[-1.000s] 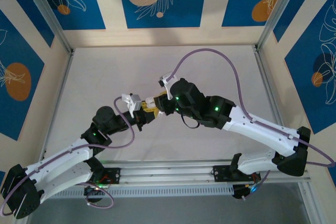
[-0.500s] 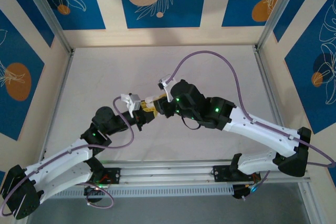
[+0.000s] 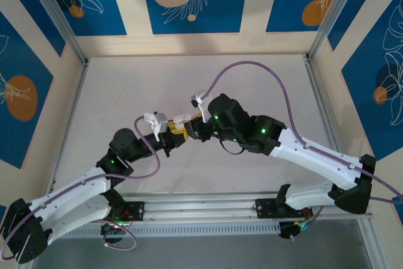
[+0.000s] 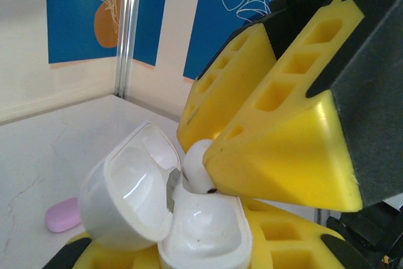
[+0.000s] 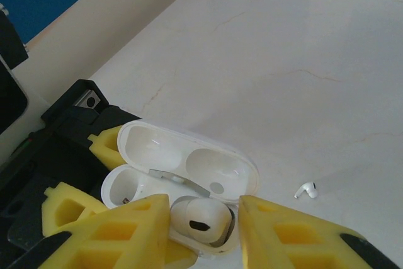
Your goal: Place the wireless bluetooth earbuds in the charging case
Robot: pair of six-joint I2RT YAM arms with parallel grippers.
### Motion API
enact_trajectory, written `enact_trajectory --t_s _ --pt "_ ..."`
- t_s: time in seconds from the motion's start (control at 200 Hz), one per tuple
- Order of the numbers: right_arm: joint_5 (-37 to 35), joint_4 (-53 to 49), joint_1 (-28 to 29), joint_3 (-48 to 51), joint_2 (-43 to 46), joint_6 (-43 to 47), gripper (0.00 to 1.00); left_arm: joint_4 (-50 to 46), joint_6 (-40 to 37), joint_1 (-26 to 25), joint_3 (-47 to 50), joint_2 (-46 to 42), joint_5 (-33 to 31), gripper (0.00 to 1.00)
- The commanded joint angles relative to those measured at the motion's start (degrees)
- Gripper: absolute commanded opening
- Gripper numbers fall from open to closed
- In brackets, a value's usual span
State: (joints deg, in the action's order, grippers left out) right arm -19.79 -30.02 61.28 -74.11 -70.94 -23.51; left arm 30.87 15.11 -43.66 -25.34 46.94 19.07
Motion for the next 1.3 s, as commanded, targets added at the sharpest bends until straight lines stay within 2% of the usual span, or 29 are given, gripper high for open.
enact_trajectory --t_s 0.0,0.265,0.345,0.525,0.9,1.085,1.201,1.296 --pt "2.88 -0.09 -0.44 0.63 1.54 -1.42 0.39 3.14 -0.14 -0.62 0.12 -0.64 1.05 0.13" --pt "7.09 3.18 -2.96 1.69 4.48 -6.28 0.58 3.01 -2.08 -0.55 0.38 -0.44 1.93 0.13" --pt "9.01 5.12 -4.06 2.75 5.81 -8.04 0.60 2.79 -2.48 -0.63 0.47 -0.47 2.18 0.13" --pt "10.90 5.08 -5.90 3.54 7.04 -9.80 0.59 2.70 -2.62 -0.64 0.56 -0.70 2.37 0.13" --pt "4.56 4.48 -7.81 7.23 10.91 -13.60 0.53 0.58 -3.64 -0.71 0.52 -2.43 0.58 0.13" --pt "2.25 -0.54 -14.35 11.14 12.71 -22.59 0.51 -1.46 -3.82 -0.68 0.77 -4.86 -3.17 0.13" --pt "6.52 -5.42 -20.87 13.95 11.31 -29.68 0.50 -3.01 -4.77 -0.65 0.91 -7.03 -4.69 0.13" --pt "12.29 -6.92 -24.80 15.85 8.33 -31.81 0.50 -4.86 -6.13 -0.68 0.95 -8.88 -5.87 0.13"
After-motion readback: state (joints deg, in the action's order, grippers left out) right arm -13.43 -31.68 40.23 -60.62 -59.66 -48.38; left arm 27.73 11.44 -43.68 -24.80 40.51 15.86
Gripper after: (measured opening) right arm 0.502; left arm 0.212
